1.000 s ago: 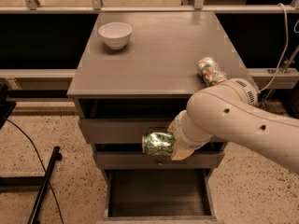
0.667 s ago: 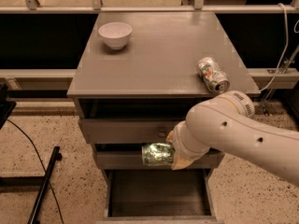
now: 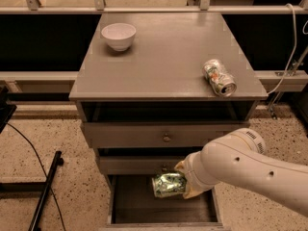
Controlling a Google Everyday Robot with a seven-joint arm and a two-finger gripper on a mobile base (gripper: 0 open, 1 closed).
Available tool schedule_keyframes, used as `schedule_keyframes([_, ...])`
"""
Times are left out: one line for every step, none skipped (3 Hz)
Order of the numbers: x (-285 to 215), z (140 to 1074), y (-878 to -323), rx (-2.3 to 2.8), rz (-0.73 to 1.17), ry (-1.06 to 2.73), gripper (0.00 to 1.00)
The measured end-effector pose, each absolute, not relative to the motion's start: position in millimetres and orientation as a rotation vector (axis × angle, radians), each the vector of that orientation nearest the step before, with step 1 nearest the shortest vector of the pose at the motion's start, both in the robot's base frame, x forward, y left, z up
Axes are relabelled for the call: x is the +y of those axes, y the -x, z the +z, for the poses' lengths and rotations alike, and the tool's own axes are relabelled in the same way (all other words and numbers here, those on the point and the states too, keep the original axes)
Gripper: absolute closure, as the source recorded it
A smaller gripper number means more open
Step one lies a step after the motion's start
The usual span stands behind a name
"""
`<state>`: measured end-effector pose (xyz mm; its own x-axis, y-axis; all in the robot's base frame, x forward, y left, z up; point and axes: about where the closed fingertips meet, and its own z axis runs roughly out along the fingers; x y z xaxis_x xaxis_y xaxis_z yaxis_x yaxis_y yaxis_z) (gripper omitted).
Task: Place green can into bottom drawer
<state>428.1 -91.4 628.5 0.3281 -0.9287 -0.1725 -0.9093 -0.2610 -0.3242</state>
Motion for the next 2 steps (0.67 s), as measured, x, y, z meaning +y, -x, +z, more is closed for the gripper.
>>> schedule_keyframes([-91.9, 628.0, -428.4, 1.619, -0.079, 2.242, 1.00])
schedule_keyframes([-105.7, 595.4, -442.0, 1.688, -0.055, 2.218, 1.00])
